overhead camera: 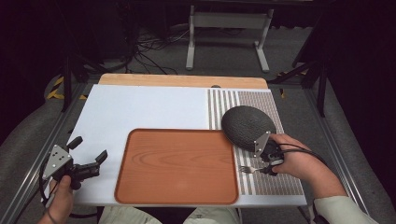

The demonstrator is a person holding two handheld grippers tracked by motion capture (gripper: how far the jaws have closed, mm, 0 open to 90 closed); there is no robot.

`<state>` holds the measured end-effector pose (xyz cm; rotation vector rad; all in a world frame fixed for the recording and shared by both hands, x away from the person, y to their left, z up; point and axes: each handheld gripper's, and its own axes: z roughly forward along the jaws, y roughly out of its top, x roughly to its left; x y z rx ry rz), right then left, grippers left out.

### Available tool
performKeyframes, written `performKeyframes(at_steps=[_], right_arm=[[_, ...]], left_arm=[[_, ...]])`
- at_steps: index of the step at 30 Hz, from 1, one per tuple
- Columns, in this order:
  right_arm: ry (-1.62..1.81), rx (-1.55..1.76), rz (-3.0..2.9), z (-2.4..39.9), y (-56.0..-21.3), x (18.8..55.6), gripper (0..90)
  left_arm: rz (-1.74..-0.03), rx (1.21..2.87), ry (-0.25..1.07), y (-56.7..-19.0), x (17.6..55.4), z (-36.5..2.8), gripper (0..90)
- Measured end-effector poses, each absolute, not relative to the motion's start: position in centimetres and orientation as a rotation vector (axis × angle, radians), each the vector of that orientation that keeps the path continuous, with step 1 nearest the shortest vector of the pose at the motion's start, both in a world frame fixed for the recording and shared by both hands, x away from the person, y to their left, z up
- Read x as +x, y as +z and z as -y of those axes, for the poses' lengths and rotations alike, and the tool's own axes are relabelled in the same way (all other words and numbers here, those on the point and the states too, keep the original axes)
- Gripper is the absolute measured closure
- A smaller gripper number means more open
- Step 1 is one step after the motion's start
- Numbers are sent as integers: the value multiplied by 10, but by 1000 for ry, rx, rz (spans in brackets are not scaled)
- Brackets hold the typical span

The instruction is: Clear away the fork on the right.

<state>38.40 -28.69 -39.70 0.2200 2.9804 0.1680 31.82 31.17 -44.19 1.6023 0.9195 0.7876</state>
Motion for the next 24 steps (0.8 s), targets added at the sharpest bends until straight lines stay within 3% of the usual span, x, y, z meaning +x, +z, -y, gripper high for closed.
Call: performKeyframes(at_steps=[6, 24], right_arm=[[35, 194, -3040, 284, -405, 386, 455], [-166, 79, -3092, 279, -414, 391, 814]], left_arm=[[-920, 1598, 787, -442, 318, -312, 1], [-919, 1599, 785, -442, 318, -312, 1]])
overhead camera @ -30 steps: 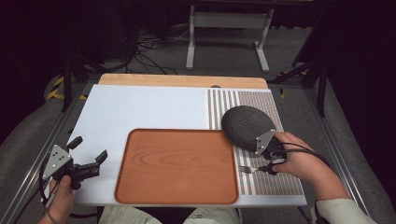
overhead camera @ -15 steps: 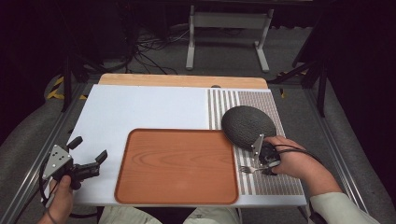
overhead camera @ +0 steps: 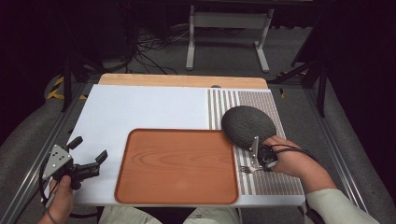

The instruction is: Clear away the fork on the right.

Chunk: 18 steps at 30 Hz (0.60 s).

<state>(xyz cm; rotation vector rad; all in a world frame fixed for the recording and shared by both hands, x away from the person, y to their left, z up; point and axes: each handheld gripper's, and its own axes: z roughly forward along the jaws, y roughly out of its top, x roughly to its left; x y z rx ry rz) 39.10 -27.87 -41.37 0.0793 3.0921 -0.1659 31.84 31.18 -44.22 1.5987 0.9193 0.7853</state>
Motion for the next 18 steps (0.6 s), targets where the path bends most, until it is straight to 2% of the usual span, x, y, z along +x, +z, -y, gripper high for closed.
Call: performKeyframes(at_steps=[18], right_arm=[[-220, -33, -3100, 274, -414, 392, 842]], left_arm=[[-917, 1600, 785, -442, 318, -312, 1]])
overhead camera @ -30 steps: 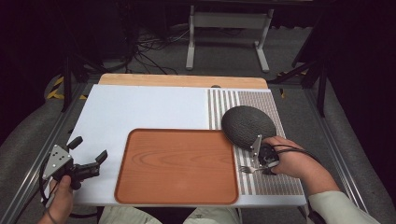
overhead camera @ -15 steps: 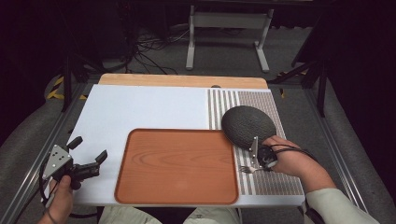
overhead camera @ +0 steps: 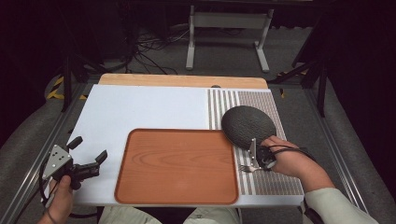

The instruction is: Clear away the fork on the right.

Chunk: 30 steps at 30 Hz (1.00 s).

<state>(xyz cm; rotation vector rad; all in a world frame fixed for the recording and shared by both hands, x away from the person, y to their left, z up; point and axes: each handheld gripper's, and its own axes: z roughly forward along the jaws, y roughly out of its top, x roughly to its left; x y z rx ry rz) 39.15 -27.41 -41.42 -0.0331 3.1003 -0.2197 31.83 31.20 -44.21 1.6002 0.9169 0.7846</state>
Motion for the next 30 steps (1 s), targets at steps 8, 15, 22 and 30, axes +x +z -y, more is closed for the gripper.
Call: performKeyframes(at_steps=[8, 15, 22, 30], right_arm=[[-163, 8, -3091, 277, -410, 391, 844], [-102, 40, -3070, 280, -399, 390, 844], [-1, 88, -3039, 282, -384, 388, 844], [147, 135, -2980, 286, -367, 386, 844]], left_arm=[[-919, 1598, 786, -442, 318, -312, 1], [-919, 1601, 788, -442, 318, -312, 1], [-920, 1597, 787, -442, 318, -312, 1], [-918, 1597, 786, -442, 318, -312, 1]])
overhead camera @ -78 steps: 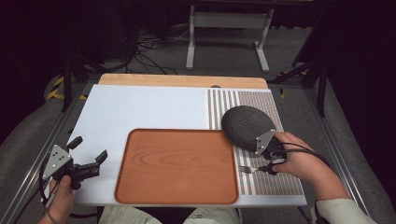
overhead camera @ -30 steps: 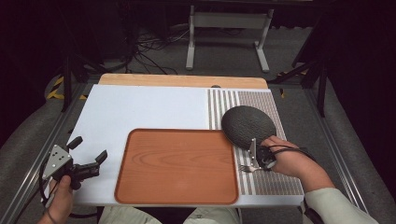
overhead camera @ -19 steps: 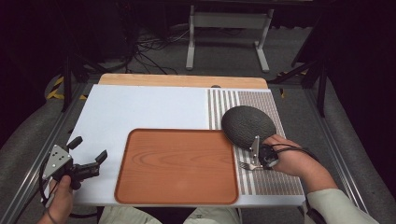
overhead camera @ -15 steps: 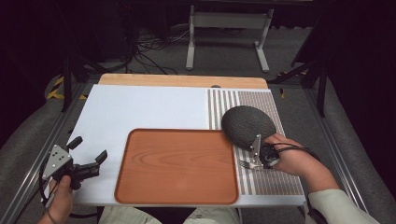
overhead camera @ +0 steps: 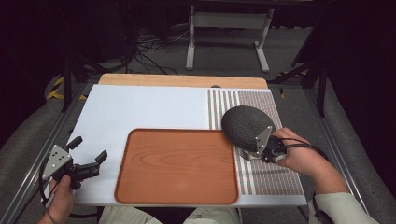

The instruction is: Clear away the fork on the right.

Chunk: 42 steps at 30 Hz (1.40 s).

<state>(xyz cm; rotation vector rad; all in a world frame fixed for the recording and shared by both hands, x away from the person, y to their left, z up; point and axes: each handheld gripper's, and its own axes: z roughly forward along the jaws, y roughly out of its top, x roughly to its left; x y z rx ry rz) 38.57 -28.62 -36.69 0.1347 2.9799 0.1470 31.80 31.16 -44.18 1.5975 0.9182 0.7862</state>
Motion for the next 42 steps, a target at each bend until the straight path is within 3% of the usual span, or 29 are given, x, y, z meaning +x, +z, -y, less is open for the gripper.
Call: performKeyframes(at_steps=[22, 42], right_arm=[[538, 349, -2785, 285, -338, 384, 844], [724, 648, -2695, 234, -323, 380, 845]], left_arm=[[-919, 1604, 785, -442, 318, -312, 1], [-912, 1608, 787, -442, 318, -312, 1]])
